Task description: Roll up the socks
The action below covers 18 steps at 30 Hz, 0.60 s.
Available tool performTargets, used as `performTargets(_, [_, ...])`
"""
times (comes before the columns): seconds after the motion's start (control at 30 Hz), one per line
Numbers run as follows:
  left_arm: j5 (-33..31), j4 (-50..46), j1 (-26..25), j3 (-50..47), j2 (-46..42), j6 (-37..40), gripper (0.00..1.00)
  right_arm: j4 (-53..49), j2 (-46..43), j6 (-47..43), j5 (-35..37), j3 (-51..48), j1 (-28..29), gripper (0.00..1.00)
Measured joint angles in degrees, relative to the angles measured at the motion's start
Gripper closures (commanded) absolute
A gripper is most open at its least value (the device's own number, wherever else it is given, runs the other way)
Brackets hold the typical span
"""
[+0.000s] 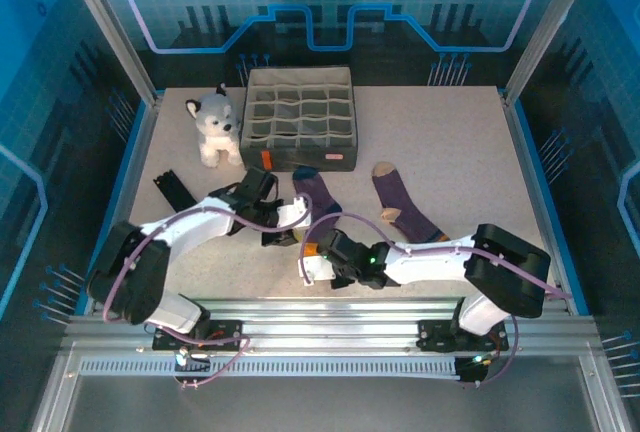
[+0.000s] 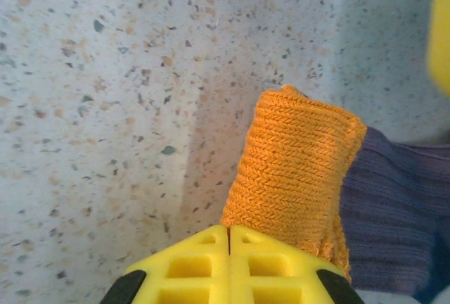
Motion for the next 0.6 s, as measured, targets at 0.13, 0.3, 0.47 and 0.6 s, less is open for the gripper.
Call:
performTargets(0.13, [-1.2, 5.9, 3.7, -5.1, -5.7, -0.5, 0.6, -3.7, 0.0, 2.8, -5.9, 2.3, -2.2, 1.0])
performTargets(0.3, [-0.1, 12.9, 8.7, -11.5, -13.9, -1.2, 0.5, -5.4, 0.6, 6.3, -12.6, 4.6, -4.4, 1.0])
performTargets(0.47, [7.2, 14.8, 9.0, -16.9, -20.4, 0.4, 0.48, -5.6, 0.8, 9.4, -18.2, 4.8, -6.4, 1.0])
performTargets(0.6, [9.1, 14.2, 7.0, -17.8, -21.4, 3.9, 0.53, -6.4, 1.5, 11.8, -23.9, 5.4, -9.1, 1.0])
